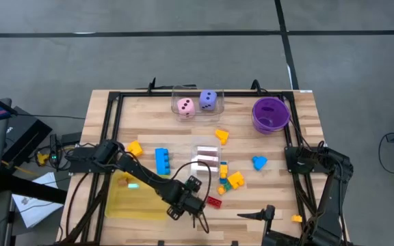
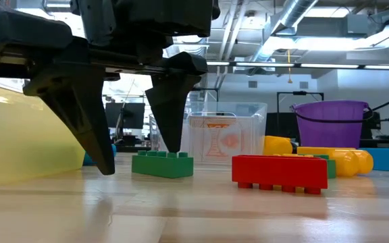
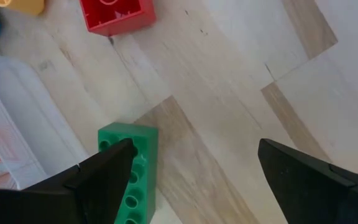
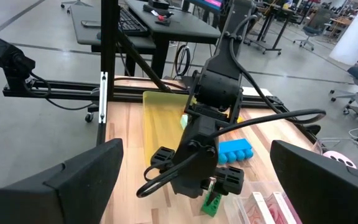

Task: Pick & Place Toys
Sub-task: Put the green game piece into the yellow bin

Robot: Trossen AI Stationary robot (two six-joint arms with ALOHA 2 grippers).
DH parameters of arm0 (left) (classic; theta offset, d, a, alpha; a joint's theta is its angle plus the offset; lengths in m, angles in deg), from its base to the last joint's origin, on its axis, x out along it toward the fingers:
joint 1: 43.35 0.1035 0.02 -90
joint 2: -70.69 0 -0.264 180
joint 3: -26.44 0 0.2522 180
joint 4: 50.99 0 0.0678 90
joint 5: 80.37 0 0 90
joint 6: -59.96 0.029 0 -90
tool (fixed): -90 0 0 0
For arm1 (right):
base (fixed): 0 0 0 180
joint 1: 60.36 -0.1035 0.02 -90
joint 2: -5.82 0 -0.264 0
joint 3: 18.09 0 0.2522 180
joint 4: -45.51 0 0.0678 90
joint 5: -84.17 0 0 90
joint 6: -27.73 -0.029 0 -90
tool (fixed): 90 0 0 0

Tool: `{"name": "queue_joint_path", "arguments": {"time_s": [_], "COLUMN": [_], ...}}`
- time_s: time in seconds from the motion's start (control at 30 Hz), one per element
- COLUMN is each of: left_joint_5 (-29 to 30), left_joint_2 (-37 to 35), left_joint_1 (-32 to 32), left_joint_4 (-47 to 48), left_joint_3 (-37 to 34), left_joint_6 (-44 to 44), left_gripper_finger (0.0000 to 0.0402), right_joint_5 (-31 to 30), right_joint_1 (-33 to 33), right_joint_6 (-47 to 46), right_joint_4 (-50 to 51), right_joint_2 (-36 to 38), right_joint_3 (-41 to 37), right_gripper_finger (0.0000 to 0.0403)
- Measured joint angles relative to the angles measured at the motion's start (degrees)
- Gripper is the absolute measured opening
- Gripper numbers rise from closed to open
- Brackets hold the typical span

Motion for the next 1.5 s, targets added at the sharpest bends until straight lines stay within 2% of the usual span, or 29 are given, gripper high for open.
{"name": "queue_joint_path", "arguments": {"time_s": [0.3, 0.87, 0.97, 1.2, 1.5], "left_joint_5": [-5.5, -5.9, -4.9, 3.3, 0.0], "left_joint_2": [-0.2, -0.2, 0.0, 0.0, 0.0], "left_joint_1": [-0.6, -4.6, -5.3, -6.7, -2.0], "left_joint_4": [-3.0, -3.9, -3.8, -2.9, -3.9], "left_joint_3": [0.0, 0.0, 0.9, 3.6, 3.7], "left_joint_6": [0.1, 0.0, 0.1, 5.8, 7.2], "left_gripper_finger": [0.0340, 0.0340, 0.0340, 0.0334, 0.0310], "right_joint_5": [0.0, 0.1, 0.1, 0.1, 0.2], "right_joint_1": [0.0, 0.0, 0.0, 0.0, 0.0], "right_joint_6": [0.0, 0.0, 0.0, 0.0, 0.0], "right_joint_4": [0.0, 0.0, 0.0, 0.0, 0.0], "right_joint_2": [0.0, 0.0, 0.0, 0.0, 0.0], "right_joint_3": [0.0, 0.0, 0.0, 0.0, 0.0], "right_gripper_finger": [0.0400, 0.0400, 0.0400, 0.0400, 0.0400]}}
